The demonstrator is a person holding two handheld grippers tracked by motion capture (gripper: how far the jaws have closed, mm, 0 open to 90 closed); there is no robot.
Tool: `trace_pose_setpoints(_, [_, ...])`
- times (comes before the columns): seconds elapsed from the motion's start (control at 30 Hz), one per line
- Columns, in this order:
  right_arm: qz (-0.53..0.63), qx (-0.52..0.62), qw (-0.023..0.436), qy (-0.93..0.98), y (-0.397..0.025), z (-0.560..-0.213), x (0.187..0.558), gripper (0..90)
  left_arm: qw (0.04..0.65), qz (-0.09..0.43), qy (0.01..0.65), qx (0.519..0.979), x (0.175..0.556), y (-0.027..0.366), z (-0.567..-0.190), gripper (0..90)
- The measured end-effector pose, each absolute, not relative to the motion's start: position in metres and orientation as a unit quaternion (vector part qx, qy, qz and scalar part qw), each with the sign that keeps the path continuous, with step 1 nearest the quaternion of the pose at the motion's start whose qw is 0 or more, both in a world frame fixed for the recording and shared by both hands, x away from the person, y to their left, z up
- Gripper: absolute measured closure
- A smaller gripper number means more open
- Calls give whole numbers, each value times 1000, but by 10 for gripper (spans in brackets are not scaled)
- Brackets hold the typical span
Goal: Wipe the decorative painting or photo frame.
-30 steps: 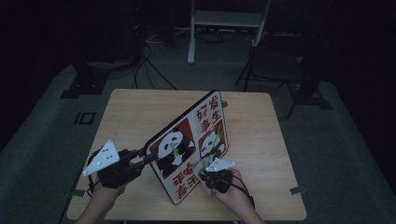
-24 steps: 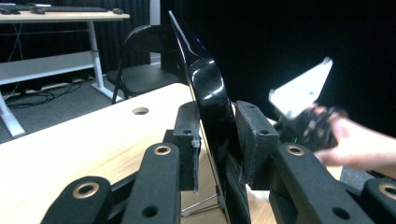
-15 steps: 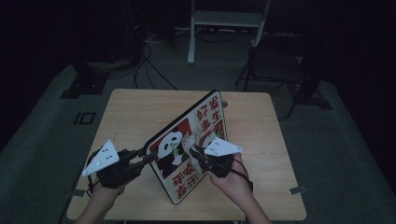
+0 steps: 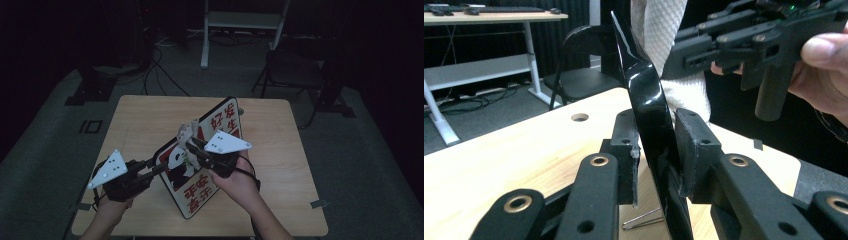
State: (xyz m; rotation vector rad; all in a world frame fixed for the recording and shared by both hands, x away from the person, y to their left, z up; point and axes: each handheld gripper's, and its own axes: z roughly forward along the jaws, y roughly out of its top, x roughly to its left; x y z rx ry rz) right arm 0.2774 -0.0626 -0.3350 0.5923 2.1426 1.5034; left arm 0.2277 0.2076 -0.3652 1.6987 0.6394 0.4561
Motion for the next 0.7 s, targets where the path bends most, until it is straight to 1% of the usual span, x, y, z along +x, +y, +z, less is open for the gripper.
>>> trace_pose_setpoints(0.13, [552,213,237,771,-59,-326,278,794,592,198,277,731,228,208,-365,738])
trace_pose_setpoints(0.23, [547,214,240,773,-57,-326,280,793,594,196,275,730,229,209,-365,738])
trace_pose_setpoints(0.37, [537,216,242,779,-55,-335,280,796,595,194,275,729,230,210,-366,737])
trace_pose_setpoints(0.7, [517,226,222,795,-63,-368,275,797,593,197,274,730,229,209,-366,735])
